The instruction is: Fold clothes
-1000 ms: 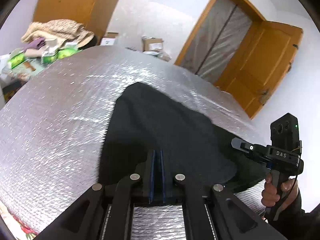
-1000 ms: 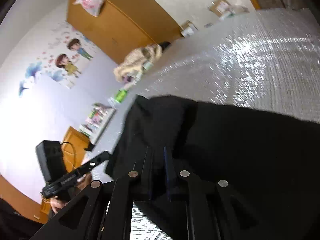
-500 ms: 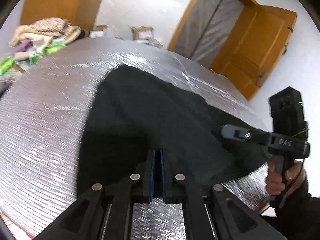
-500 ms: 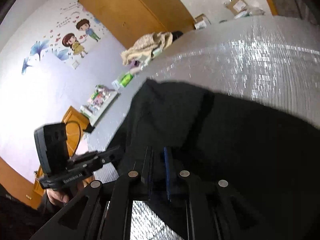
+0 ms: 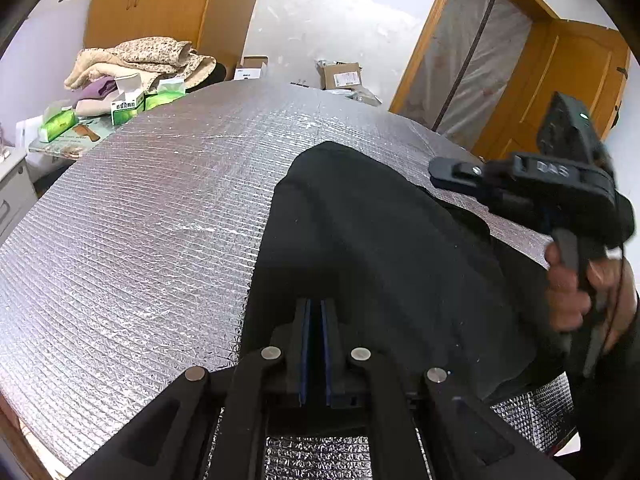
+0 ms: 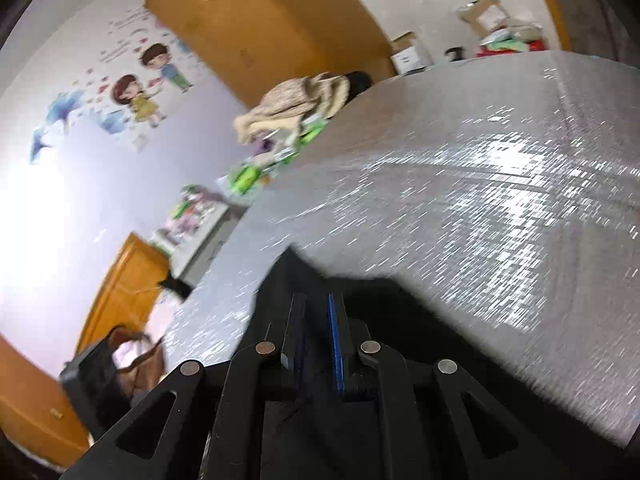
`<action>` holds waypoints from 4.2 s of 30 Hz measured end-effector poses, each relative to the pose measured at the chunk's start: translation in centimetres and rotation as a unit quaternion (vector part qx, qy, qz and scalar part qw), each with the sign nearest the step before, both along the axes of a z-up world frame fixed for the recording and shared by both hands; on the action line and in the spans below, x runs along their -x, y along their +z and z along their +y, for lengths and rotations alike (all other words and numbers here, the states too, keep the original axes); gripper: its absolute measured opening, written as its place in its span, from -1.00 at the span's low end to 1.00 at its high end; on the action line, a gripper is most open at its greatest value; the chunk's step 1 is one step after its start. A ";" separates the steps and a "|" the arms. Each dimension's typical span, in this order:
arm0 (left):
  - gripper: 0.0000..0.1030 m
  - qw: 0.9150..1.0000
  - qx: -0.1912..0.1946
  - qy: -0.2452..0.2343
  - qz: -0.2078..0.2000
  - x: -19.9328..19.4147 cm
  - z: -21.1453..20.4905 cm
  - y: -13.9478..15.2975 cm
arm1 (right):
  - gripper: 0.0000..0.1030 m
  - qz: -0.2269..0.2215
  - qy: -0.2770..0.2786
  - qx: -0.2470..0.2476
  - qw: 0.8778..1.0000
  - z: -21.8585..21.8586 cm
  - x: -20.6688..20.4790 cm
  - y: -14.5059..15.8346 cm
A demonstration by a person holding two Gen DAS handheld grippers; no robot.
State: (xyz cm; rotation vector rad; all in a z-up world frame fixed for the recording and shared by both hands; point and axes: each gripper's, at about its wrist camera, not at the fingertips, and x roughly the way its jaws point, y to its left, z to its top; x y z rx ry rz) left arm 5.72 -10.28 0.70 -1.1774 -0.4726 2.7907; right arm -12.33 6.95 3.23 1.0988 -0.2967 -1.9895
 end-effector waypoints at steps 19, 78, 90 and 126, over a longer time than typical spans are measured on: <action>-0.91 1.000 0.008 0.008 0.000 0.4 -0.6 -0.9 | -0.85 -0.012 0.006 -0.056 0.998 -0.3 3.7 -3.1; -0.91 0.988 0.061 -0.145 0.007 0.9 11.2 0.0 | -0.64 -0.015 -0.120 0.047 0.992 19.5 -11.3 -2.3; -0.91 0.990 0.069 -0.117 0.029 2.8 11.0 2.4 | -0.41 0.000 -0.188 0.040 0.981 24.6 -11.9 -2.4; -0.90 0.989 0.092 -0.109 0.030 2.9 12.4 -0.1 | -0.24 -0.047 -0.629 0.024 0.776 53.2 -24.6 -4.7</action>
